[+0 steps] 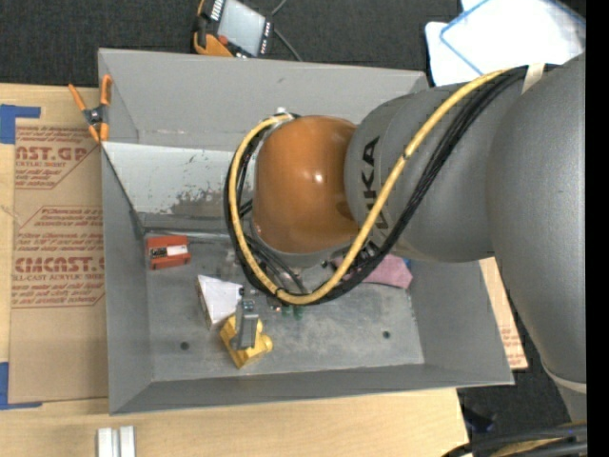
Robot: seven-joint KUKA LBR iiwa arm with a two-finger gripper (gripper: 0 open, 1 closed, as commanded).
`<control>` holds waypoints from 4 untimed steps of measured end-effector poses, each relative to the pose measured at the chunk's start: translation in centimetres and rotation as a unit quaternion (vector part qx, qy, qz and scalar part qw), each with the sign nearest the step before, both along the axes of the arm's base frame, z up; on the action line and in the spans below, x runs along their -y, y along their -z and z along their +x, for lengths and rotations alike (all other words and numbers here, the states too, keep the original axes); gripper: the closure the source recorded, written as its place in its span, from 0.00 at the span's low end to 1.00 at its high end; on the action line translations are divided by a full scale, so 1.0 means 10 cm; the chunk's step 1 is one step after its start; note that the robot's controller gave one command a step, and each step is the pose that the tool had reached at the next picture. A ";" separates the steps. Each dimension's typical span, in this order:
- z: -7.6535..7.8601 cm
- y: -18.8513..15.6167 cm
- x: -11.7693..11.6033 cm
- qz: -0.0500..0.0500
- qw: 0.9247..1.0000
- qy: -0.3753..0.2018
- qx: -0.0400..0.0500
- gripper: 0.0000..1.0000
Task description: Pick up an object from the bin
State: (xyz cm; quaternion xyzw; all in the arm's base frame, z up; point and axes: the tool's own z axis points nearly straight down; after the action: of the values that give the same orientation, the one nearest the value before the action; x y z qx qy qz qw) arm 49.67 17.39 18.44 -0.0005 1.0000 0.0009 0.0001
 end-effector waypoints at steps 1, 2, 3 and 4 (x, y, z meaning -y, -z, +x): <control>0.00 0.00 0.00 0.000 1.000 0.000 0.000 0.00; -0.01 0.10 0.01 0.002 1.000 0.003 0.004 0.00; -0.11 0.75 0.28 0.001 0.999 -0.050 0.003 0.00; -0.07 0.84 0.26 0.002 0.998 -0.066 0.006 0.00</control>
Offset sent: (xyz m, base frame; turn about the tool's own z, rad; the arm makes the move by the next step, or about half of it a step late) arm -0.0129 -0.0082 -0.0527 0.0331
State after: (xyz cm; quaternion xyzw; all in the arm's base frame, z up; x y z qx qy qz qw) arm 48.97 14.79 10.03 -0.0668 0.9977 0.0026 0.0063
